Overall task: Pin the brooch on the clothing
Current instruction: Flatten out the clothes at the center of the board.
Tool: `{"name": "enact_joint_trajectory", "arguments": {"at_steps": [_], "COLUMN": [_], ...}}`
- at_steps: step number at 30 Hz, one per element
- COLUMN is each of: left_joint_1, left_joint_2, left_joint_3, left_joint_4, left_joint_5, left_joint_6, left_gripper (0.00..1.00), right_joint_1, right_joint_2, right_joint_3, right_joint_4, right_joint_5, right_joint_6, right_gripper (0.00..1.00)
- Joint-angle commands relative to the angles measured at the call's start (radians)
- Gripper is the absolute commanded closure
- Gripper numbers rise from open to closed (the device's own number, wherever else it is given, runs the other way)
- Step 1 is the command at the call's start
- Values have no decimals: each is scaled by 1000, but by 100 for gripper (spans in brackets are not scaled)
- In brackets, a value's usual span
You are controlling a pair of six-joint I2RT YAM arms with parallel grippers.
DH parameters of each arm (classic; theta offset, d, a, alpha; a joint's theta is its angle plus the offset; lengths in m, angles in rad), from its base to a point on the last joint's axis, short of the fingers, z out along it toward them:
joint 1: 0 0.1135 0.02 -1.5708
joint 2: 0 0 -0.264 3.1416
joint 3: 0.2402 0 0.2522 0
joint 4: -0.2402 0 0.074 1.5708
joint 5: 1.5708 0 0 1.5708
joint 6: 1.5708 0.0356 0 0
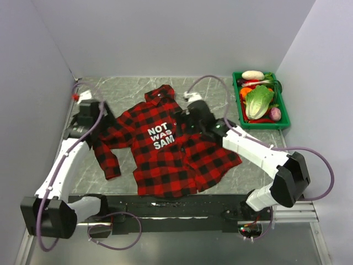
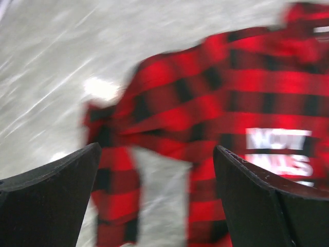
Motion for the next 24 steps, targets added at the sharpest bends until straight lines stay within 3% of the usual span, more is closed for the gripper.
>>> {"name": "enact_joint_trajectory", "arguments": {"at_steps": [1, 7, 10, 16, 24], "left_joint_1": [-189, -439, -495, -506, -476], "left_joint_2": [92, 385, 537, 729, 685], "left_joint_3": [106, 244, 310, 269, 42], "left_joint_4": [123, 253, 337, 474, 520], "left_joint_5": [-94, 39, 184, 326, 268], "left_joint_6": [-88, -133, -171, -260, -277], "left_gripper": [4, 4, 4, 3, 4], "right_joint_1": [-148, -332, -376, -376, -281], "right_joint_2": [-23, -11, 7, 38, 73], "right_joint_3": [-36, -80, -93, -205, -306], "right_joint_4": [-44, -29, -51, -9, 22], "right_joint_5": [-3, 0, -7, -50, -154], "right_joint_6": [10, 22, 36, 77, 149], "right_gripper": [8, 14, 16, 19, 20]}}
